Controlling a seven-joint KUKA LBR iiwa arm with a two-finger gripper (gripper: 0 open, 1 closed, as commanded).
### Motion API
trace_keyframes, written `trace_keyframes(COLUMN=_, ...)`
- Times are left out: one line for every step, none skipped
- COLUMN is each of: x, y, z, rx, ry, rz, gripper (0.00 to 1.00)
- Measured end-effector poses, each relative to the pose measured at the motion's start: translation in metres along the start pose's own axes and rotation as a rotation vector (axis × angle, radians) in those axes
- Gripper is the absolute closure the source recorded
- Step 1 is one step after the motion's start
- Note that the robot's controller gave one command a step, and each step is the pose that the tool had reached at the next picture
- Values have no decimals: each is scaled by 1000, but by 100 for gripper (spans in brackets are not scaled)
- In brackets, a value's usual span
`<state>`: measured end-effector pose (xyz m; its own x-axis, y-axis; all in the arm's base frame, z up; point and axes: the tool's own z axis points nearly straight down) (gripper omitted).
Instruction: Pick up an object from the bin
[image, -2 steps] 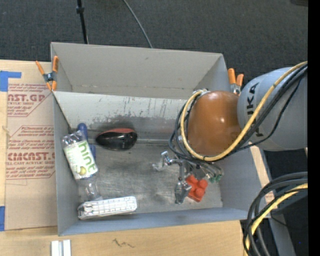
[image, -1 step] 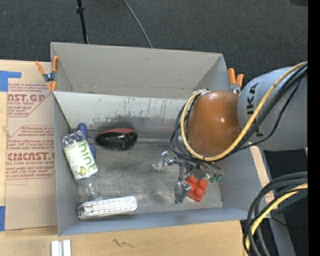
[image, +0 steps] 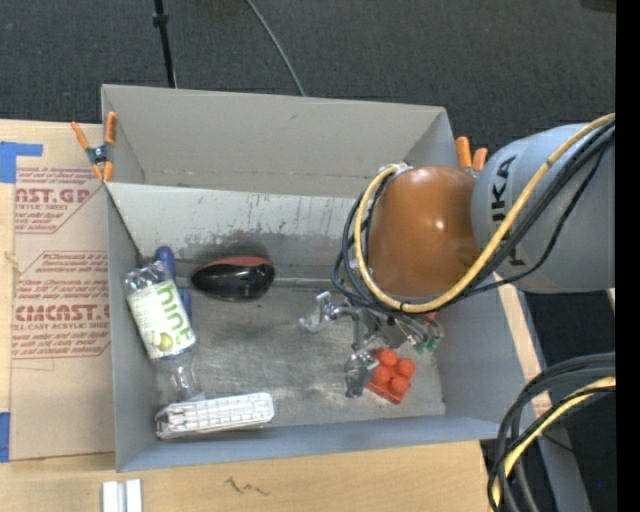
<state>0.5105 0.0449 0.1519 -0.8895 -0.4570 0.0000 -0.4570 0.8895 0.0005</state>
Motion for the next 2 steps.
trace_keyframes(x=19, y=-31, z=36, rx=2, ry=-5, rz=-94, gripper=0)
trace_keyframes(x=34, y=-50, z=59, rx=-2, ry=4, rz=-79, gripper=0)
